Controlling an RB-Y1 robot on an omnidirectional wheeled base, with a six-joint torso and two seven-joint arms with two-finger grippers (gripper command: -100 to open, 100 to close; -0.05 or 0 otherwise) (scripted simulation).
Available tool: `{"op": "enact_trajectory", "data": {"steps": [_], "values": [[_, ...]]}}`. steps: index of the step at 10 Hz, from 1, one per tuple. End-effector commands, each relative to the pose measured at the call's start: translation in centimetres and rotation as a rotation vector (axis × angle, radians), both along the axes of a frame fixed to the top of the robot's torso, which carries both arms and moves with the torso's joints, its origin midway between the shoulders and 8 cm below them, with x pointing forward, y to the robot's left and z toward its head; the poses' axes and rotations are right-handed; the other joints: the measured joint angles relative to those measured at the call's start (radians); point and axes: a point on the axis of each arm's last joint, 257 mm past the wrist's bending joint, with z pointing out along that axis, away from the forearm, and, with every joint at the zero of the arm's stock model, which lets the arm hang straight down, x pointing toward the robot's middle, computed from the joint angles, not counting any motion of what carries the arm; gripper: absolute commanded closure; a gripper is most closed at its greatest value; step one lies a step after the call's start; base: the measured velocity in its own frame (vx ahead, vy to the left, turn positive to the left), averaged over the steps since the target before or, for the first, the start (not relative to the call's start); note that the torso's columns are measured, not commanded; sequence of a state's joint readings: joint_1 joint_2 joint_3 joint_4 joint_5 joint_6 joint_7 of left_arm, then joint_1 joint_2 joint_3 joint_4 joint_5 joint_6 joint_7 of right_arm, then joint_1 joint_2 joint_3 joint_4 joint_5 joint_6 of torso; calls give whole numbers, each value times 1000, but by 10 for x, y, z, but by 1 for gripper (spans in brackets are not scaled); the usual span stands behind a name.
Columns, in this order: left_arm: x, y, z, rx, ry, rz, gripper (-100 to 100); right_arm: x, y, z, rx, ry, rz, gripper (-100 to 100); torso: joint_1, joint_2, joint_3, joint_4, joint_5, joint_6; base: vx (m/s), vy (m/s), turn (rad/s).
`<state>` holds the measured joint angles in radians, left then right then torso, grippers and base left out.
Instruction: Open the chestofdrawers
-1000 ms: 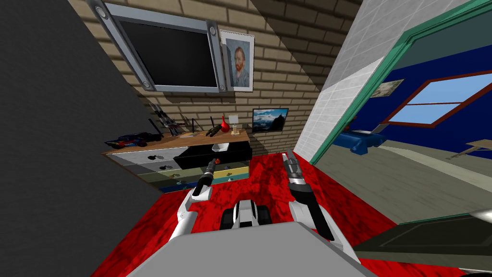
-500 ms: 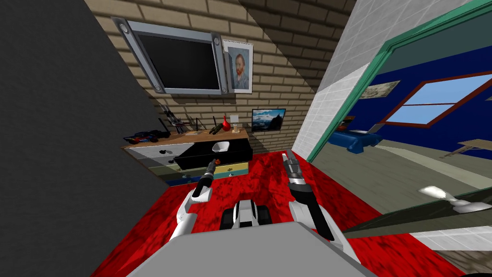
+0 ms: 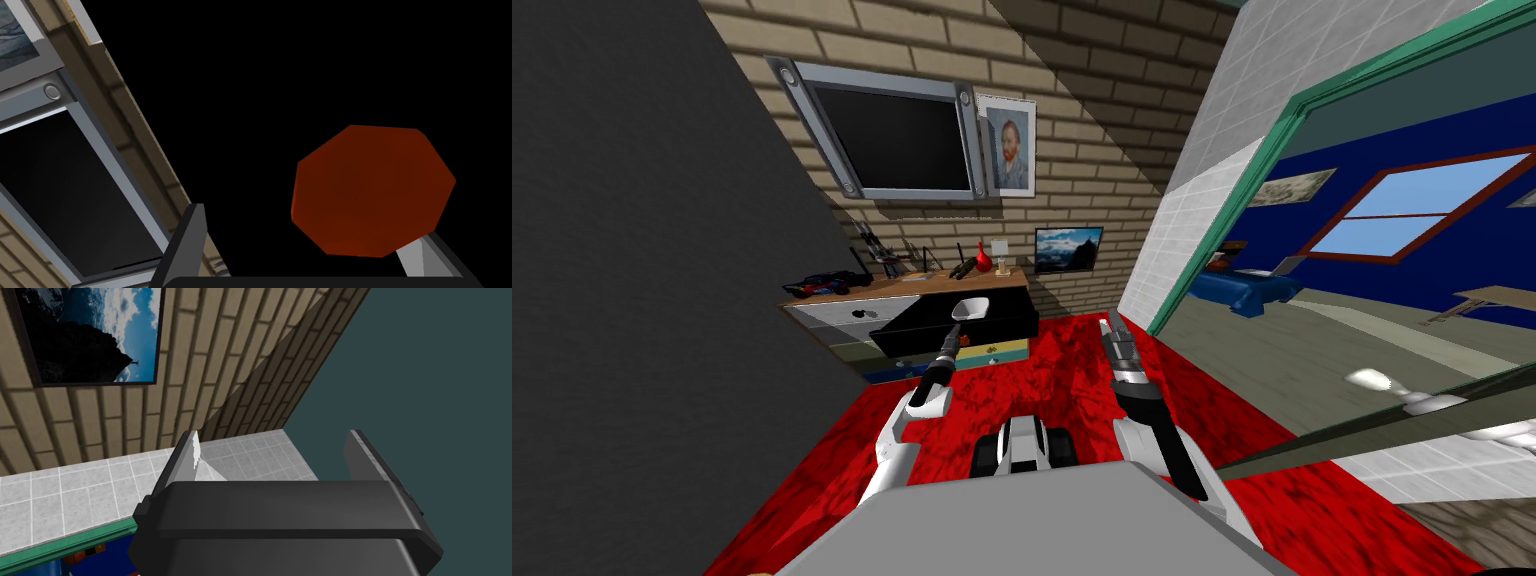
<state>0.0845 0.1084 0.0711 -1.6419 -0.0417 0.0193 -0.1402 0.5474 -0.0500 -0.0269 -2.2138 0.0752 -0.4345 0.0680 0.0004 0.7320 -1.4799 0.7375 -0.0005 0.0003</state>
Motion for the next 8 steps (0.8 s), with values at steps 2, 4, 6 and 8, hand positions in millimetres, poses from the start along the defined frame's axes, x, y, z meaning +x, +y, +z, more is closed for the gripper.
{"op": "enact_trajectory", "data": {"steps": [2,4,6,8], "values": [[3,2,21,-1,-2,3,-100,0,0,0,0,0,0,0,-2,7,3,3,-1,-1,4,2,-15],[3,2,32,-2,-2,5,-100,0,0,0,0,0,0,0,-3,13,6,7,-3,-2,-9,2,-11],[0,3,23,8,19,5,-100,0,0,0,0,0,0,0,-5,17,7,11,-6,-3,-5,0,-15],[-1,4,17,9,34,7,0,0,0,0,0,0,0,0,-4,13,7,6,-3,-1,0,0,0]]}}
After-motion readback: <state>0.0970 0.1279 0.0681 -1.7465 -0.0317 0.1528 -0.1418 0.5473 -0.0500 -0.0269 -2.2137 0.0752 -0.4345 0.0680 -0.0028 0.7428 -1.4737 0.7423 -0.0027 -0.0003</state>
